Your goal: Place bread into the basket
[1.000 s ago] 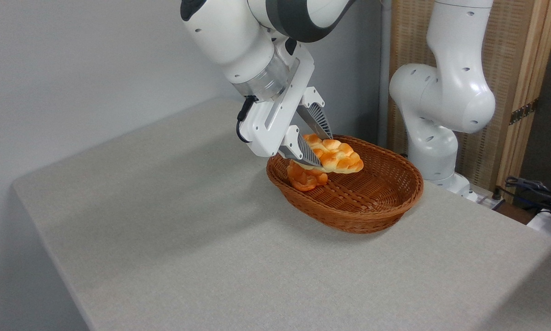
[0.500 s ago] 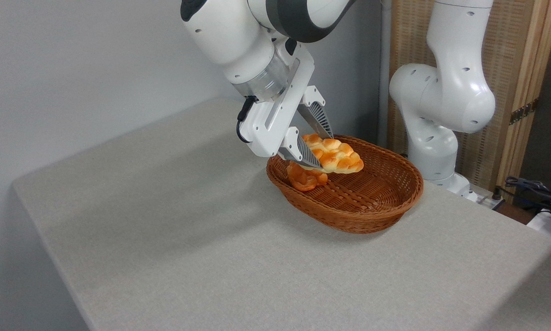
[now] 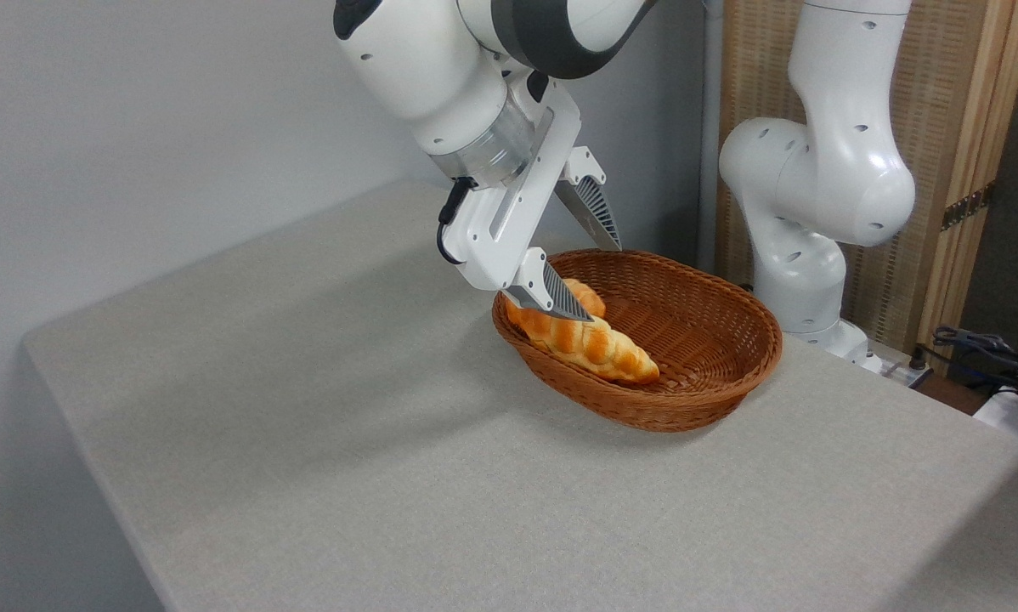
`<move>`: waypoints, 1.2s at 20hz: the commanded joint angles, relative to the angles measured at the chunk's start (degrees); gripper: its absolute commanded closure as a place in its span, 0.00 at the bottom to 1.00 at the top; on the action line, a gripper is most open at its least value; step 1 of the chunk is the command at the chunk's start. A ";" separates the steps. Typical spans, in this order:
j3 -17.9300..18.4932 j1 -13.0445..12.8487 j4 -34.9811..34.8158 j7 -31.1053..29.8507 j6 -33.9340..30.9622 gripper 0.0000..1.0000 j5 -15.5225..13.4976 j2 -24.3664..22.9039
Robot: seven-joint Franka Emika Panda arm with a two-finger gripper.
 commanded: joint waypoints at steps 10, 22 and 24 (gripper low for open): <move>1.38 -0.06 6.23 -11.68 16.72 0.00 -0.62 0.45; 1.56 -0.15 8.26 -53.25 28.87 0.00 -1.06 3.35; 1.73 -0.15 8.61 -56.26 28.87 0.00 -2.98 3.35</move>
